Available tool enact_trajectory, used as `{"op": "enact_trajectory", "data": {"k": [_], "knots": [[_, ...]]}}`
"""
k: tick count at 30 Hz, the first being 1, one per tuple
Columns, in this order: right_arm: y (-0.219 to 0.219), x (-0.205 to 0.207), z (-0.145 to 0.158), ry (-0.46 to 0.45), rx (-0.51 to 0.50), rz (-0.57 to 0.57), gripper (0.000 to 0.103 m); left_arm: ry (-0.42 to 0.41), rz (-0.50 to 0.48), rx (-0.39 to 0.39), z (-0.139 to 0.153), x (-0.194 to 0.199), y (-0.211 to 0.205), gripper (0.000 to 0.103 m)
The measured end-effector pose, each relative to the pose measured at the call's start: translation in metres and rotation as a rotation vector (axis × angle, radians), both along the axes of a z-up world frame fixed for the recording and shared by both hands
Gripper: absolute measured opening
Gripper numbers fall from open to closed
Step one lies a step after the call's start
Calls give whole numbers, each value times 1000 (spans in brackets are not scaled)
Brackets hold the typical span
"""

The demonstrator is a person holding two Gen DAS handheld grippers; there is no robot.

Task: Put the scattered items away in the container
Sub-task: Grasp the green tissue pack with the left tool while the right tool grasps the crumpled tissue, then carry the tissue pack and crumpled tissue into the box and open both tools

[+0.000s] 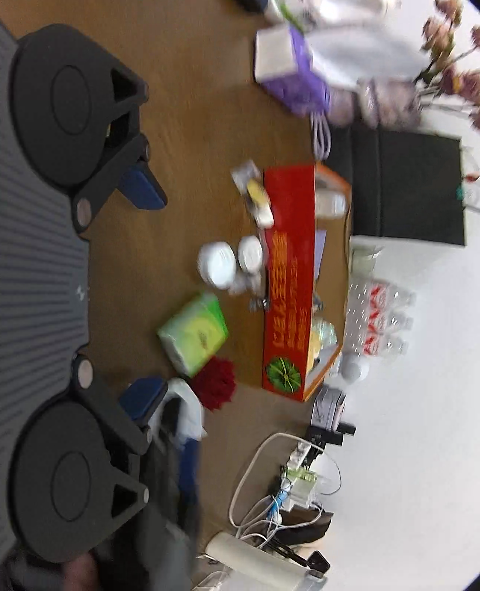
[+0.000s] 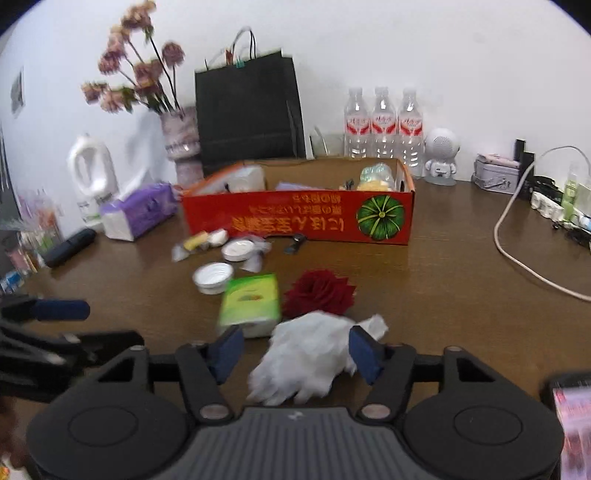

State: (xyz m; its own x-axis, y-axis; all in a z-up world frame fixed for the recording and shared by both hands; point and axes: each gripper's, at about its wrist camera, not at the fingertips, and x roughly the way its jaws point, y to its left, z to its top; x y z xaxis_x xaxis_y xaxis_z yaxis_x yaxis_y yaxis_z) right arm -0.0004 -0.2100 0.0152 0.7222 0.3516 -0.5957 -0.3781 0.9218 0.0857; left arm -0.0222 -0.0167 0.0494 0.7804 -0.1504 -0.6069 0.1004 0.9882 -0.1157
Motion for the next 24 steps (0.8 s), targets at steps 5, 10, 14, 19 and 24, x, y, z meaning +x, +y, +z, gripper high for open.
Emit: {"op": "enact_trajectory", "data": {"k": [5, 10, 14, 19, 24], "knots": [[-7, 6, -7, 47, -35, 12, 20, 24, -20, 26, -7, 41, -30, 90], [-28, -5, -11, 51, -4, 3, 20, 86, 6, 91, -27, 71, -60, 89], [-31, -5, -11, 47, -1, 20, 20, 107, 16, 142, -38, 78, -71, 67], [-33, -4, -11, 40, -5, 42, 20, 114, 33, 138, -38, 62, -53, 64], [-30, -3, -12, 33, -8, 43, 21, 92, 31, 134, -35, 64, -51, 64]]}}
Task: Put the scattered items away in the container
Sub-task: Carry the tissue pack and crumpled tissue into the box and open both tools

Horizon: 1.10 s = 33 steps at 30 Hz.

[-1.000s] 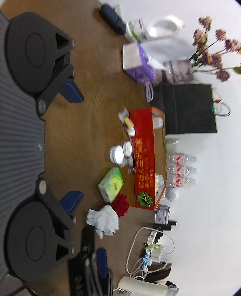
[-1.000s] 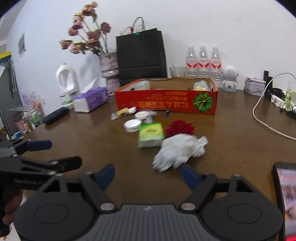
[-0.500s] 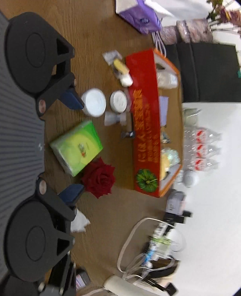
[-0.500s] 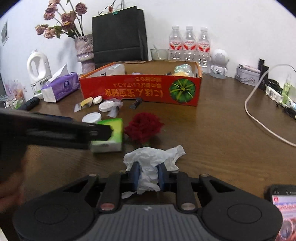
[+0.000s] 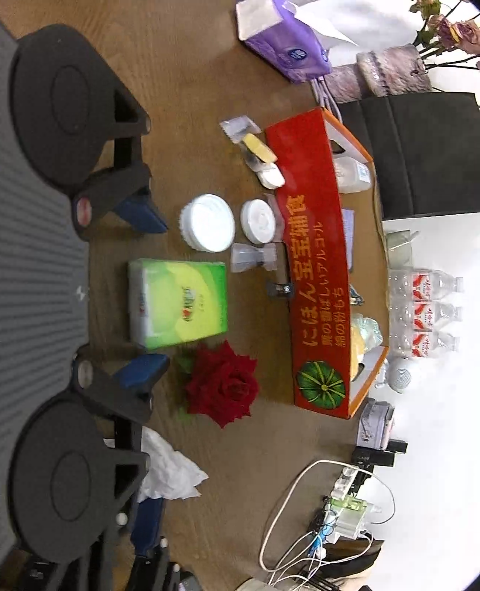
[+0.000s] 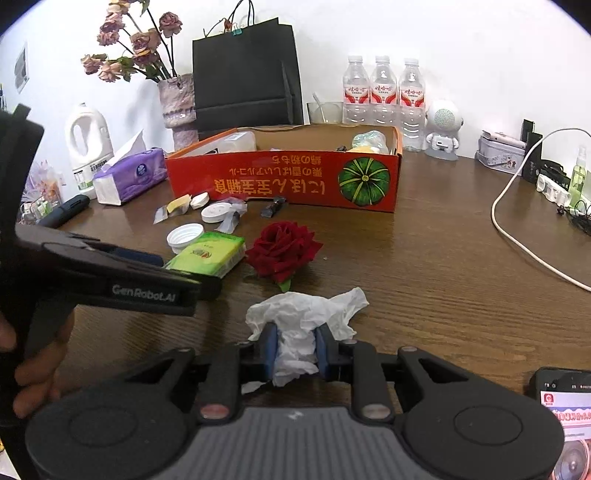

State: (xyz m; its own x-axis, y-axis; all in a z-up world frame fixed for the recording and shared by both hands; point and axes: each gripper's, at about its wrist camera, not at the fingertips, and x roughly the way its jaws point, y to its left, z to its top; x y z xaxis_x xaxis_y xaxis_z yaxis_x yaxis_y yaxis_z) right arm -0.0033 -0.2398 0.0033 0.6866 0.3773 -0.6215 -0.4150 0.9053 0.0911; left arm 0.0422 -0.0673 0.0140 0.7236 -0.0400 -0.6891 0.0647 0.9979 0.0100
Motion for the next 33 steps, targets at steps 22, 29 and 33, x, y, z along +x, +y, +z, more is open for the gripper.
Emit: {"op": "enact_trajectory", "data": {"k": [22, 29, 33], "knots": [[20, 70, 110, -234, 127, -40, 15, -276, 51, -34, 99, 62, 75, 46], [82, 271, 148, -83, 60, 19, 15, -24, -4, -9, 95, 254, 73, 46], [118, 367, 110, 124, -1, -17, 15, 207, 72, 27, 43, 323, 76, 46]]}}
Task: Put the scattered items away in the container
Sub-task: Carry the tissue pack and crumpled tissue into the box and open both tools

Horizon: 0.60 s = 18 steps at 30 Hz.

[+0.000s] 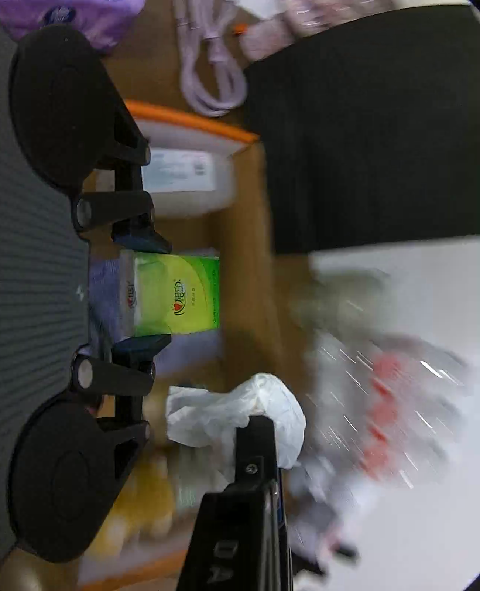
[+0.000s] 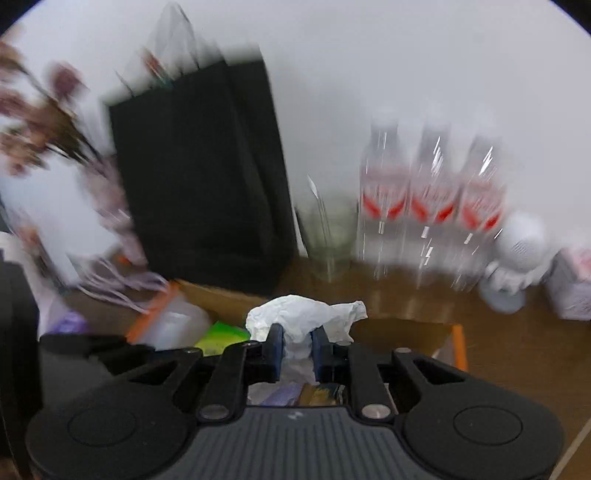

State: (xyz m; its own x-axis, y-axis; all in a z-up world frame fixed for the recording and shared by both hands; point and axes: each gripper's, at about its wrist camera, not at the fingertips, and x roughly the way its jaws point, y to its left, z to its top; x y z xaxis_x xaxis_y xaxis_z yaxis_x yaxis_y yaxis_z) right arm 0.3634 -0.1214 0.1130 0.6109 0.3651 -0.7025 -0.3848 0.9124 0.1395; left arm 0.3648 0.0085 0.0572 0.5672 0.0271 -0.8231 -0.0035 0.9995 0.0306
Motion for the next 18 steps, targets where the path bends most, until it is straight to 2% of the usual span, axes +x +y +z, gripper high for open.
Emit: {"op": "enact_trajectory", "data": {"k": [3, 5, 8, 11, 12, 13, 14, 16, 18], "knots": [[21, 35, -48, 132, -91, -13, 15, 76, -5, -51, -9, 14, 7, 53], [28, 43, -75, 190, -115, -4, 16, 109, -53, -15, -12, 16, 1, 57], [30, 43, -81, 189, -108, -5, 17, 119, -67, -31, -13, 16, 3, 67], [28, 47, -80, 228, -89, -7, 23, 119, -36, -57, -10, 14, 8, 70], [25, 47, -76, 252, -69, -15, 35, 117, -19, -73, -5, 11, 12, 70], [20, 46, -69, 279, -48, -31, 55, 113, -4, -91, 1, 8, 14, 70], [16, 44, -61, 293, -32, -41, 68, 102, 8, -111, 11, 5, 18, 70], [10, 36, -36, 267, -30, -48, 70, 79, 24, -132, 37, -8, 26, 71], [3, 26, -10, 237, -63, -72, 74, 68, 39, -127, 62, -22, 32, 77]]}}
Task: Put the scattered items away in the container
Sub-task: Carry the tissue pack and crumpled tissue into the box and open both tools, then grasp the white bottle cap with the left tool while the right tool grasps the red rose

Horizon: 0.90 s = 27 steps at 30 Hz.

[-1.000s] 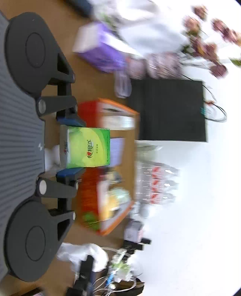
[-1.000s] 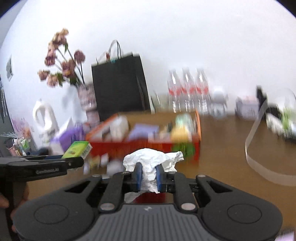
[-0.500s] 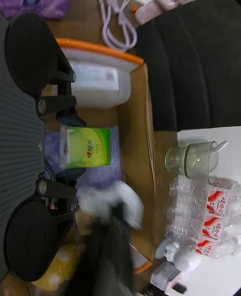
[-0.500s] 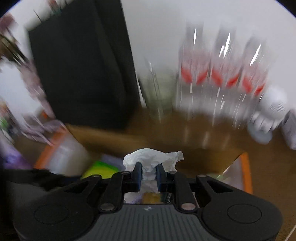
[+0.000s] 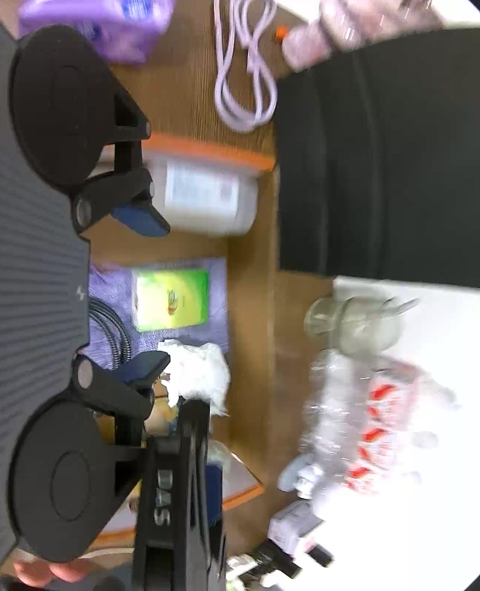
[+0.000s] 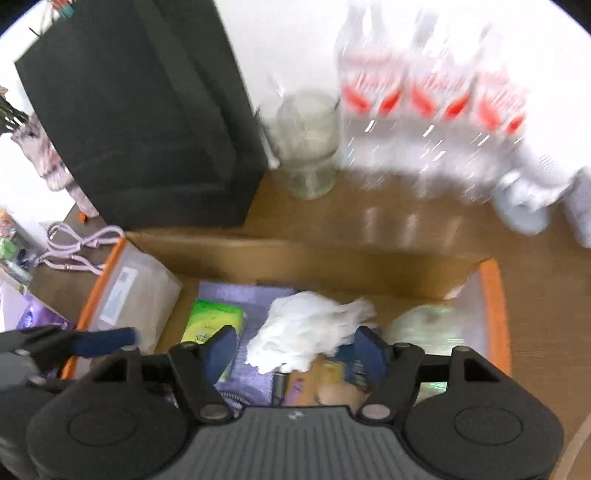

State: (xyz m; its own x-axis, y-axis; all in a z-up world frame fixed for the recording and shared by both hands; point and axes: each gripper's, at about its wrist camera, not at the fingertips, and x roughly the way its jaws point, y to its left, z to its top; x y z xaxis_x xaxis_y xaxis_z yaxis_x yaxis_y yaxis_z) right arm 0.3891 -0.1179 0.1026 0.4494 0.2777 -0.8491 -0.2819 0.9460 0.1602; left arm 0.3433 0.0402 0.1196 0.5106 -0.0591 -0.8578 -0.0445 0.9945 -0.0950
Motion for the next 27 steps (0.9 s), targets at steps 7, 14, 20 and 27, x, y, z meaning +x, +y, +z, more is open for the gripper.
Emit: {"op": "enact_trajectory", "data": {"k": [7, 14, 20, 27], "knots": [[-45, -48, 73, -41, -115, -66, 88, 44, 110, -9, 66, -49, 25, 90], [-82, -110, 129, -99, -78, -103, 91, -32, 110, 4, 114, -98, 17, 101], [-84, -147, 154, -142, -57, -97, 91, -111, 119, 30, 145, -133, 6, 103], [-83, -196, 161, -358, 14, -56, 92, -402, 160, 96, 141, -182, 0, 103]]}}
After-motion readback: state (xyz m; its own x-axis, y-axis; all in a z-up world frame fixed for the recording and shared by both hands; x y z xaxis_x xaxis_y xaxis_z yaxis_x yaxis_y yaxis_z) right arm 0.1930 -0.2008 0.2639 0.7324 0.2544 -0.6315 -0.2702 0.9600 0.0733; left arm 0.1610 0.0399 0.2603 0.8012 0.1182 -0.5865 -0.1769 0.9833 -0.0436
